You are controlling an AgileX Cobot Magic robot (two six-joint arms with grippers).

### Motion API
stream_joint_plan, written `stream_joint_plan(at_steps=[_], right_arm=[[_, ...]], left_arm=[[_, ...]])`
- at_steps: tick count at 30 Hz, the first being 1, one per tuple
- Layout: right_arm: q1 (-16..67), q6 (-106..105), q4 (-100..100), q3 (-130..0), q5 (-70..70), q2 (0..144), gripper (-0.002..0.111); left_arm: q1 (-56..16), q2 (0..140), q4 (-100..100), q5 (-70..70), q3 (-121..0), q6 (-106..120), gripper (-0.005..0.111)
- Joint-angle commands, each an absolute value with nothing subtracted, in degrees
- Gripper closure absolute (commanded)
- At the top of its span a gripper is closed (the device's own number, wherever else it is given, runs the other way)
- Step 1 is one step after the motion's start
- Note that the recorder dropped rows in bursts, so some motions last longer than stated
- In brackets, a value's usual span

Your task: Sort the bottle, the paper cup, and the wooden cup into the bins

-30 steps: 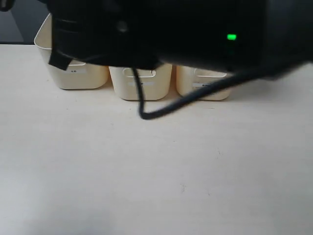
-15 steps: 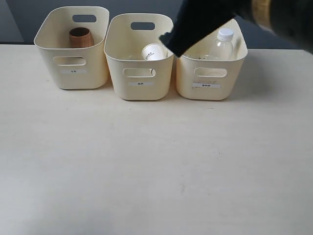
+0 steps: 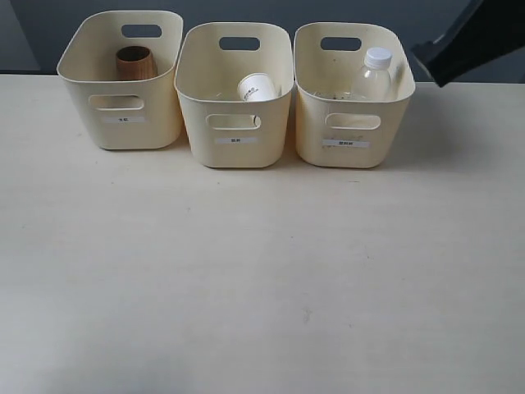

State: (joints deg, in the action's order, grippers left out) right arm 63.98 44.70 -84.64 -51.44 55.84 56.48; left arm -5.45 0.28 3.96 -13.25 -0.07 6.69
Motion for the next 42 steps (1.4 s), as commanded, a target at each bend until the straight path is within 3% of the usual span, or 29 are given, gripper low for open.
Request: stream_joint_plan(at_steps=[1, 22, 42], right_arm=[[58.5, 47.3, -85.8, -49.1, 54.5, 54.9, 0.109], [31.6, 52.6, -79.0, -42.7, 38.0, 56.2, 0.109], [31.4, 52.7, -76.5, -42.5, 31.1, 56.3, 0.109]], left_arm=[[-5.9, 0.0, 4.0, -12.9, 0.0, 6.6, 0.107], [-5.9, 0.0, 4.0, -12.9, 0.0, 6.6, 0.107], [-5.9, 0.0, 4.0, -12.8, 0.0, 6.6, 0.107]])
